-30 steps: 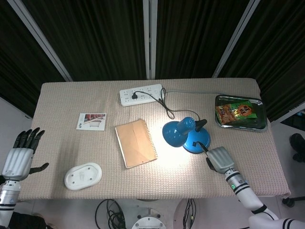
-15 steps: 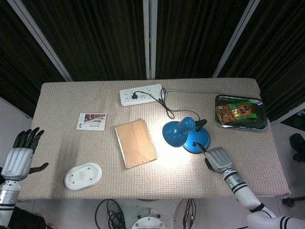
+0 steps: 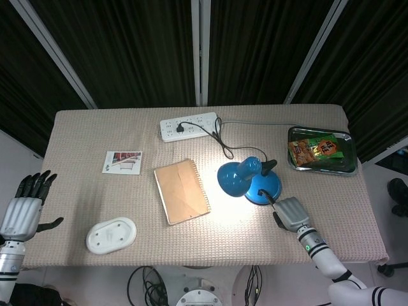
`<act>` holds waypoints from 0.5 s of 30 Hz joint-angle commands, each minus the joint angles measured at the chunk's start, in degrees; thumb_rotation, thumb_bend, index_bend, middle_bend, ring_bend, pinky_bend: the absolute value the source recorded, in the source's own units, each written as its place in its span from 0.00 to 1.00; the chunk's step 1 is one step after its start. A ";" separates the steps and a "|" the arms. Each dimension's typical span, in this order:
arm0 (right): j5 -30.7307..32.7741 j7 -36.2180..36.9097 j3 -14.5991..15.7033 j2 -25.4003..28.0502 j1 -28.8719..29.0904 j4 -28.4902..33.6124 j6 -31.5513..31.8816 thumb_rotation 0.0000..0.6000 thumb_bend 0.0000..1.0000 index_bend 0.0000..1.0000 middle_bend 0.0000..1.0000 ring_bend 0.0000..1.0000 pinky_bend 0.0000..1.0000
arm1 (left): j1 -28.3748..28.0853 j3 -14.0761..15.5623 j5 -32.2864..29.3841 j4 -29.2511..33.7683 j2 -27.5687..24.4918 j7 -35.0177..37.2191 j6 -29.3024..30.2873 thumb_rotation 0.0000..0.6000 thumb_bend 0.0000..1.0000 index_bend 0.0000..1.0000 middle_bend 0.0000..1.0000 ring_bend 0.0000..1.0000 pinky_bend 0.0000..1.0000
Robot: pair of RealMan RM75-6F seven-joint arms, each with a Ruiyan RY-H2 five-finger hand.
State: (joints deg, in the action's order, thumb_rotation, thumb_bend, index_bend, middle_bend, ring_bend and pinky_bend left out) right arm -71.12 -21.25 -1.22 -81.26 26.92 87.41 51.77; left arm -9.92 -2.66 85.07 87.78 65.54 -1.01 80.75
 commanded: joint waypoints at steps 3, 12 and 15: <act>1.51 -1.14 0.18 -0.38 0.64 -0.50 -0.78 1.00 0.62 0.00 1.00 1.00 1.00 | 0.00 0.01 0.04 -0.33 0.11 0.45 0.01 1.00 0.00 0.00 0.00 0.00 0.00; -0.72 -1.08 -0.35 0.46 -0.31 0.80 4.81 1.00 0.62 0.00 1.00 1.00 1.00 | 0.08 -0.06 0.16 -0.57 -0.09 0.99 0.27 1.00 0.00 0.00 0.00 0.00 0.00; -4.78 0.19 -0.11 2.24 -2.23 2.40 10.51 1.00 0.61 0.00 1.00 1.00 0.99 | 0.05 -0.10 0.26 -0.45 -0.18 1.01 0.35 1.00 0.00 0.00 0.00 0.00 0.00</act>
State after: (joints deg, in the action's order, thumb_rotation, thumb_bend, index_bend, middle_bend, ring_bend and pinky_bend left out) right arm -72.56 -22.16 -1.36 -80.56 26.34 88.34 57.90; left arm -9.87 -2.76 85.34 87.34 65.35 -0.01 81.11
